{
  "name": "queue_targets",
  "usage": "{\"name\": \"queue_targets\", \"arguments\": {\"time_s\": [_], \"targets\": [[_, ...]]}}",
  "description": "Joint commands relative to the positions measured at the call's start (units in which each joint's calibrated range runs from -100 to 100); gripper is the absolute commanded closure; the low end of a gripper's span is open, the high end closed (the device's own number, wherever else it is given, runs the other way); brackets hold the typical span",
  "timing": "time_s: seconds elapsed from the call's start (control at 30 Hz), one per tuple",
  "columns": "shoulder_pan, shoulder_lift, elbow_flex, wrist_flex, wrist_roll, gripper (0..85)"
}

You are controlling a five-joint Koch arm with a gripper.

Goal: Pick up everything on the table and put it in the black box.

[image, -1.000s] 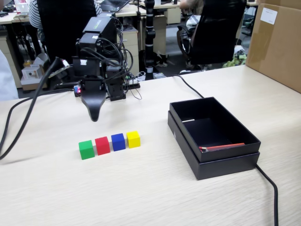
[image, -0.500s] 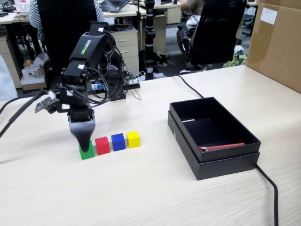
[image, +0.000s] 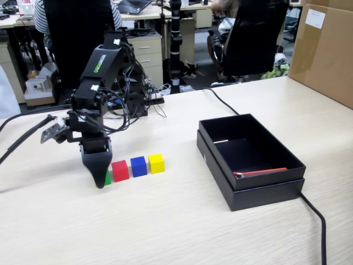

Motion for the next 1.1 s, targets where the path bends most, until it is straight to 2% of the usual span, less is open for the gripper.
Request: {"name": "queue_targets", "arguments": {"time_s": [0.0,0.07,0.17,0.23,0.47,0.63,0.8,0.87,0.9,1.07], "targets": [[0.1,-0.2,3.4,-0.3,0.2,51.6],[0.1,-0.2,3.8,-0.2,0.3,62.6],[0.1,-0.2,4.2,-0.2,0.5,72.5],[0.0,-0.8,5.0,-0.2,0.7,83.3],[-0.2,-17.6,3.1,-0.9,1.2,83.8],[3.5,-29.7,3.8,-3.3,3.6,83.8],[13.0,-34.4,5.7,-4.6,8.9,83.8],[22.1,-31.0,11.9,-7.1,13.1,83.8],[24.4,-28.5,14.6,-7.1,14.4,83.8],[27.8,-19.5,21.6,-7.1,16.2,83.8]]}}
